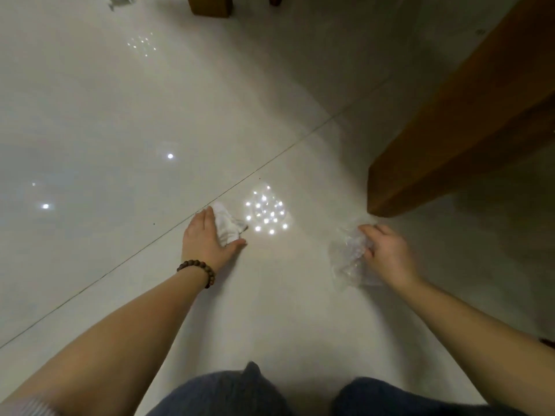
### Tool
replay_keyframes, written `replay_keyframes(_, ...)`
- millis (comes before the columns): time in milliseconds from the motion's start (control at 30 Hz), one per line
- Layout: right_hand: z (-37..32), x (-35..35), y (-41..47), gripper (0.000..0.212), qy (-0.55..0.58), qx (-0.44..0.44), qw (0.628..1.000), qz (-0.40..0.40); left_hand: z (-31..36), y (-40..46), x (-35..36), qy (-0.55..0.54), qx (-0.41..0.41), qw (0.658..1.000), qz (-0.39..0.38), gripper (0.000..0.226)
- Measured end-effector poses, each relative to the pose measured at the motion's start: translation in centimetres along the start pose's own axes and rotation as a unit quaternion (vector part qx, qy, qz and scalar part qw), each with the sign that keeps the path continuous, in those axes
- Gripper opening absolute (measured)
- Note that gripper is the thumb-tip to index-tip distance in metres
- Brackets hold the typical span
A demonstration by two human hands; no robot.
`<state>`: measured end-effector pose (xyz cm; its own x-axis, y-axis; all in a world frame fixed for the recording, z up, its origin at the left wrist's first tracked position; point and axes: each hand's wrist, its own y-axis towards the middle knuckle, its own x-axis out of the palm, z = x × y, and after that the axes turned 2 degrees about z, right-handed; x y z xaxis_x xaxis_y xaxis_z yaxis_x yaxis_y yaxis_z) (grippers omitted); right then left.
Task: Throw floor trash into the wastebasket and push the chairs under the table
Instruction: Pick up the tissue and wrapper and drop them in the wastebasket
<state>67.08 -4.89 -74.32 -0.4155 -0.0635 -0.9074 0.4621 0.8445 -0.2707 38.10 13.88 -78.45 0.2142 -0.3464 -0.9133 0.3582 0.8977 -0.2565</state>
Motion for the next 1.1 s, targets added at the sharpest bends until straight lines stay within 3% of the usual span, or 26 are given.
replay_keyframes(167, -3.1, -1.0, 1.7, 0.044, 0.012, -0.032, 0.999, 0.023, 0.8, 0.5, 0.9, 0.009, 0.040, 0.998, 0.051, 0.049)
replay_keyframes(300, -6.1, -2.2, 3.1, 0.046, 0.028, -0.044, 0.998, 0.034, 1.0, 1.1, -1.0, -0.035, 0.045, 0.997, 0.048, 0.033)
replay_keyframes(433, -9.9, -6.1, 2.7, 0.046, 0.054, -0.055, 0.996, 0.042, 0.9, -0.2, -7.0, -0.105, 0.023, 0.989, 0.099, 0.022)
replay_keyframes(633, -19.7, -18.2, 0.1, 0.045, 0.059, -0.083, 0.994, 0.034, 2.4, -5.4, -22.6, -0.145, -0.046, 0.978, 0.141, 0.029)
replay_keyframes(933, -42.1, -41.6, -2.8, 0.040, 0.070, -0.178, 0.981, 0.030, 3.9, -11.5, -54.1, -0.210, -0.127, 0.943, 0.223, 0.023)
replay_keyframes(1100, -52.5, -50.5, -4.5, 0.038, 0.070, -0.217, 0.973, 0.037, 3.1, -13.6, -67.1, -0.220, -0.156, 0.928, 0.257, 0.026)
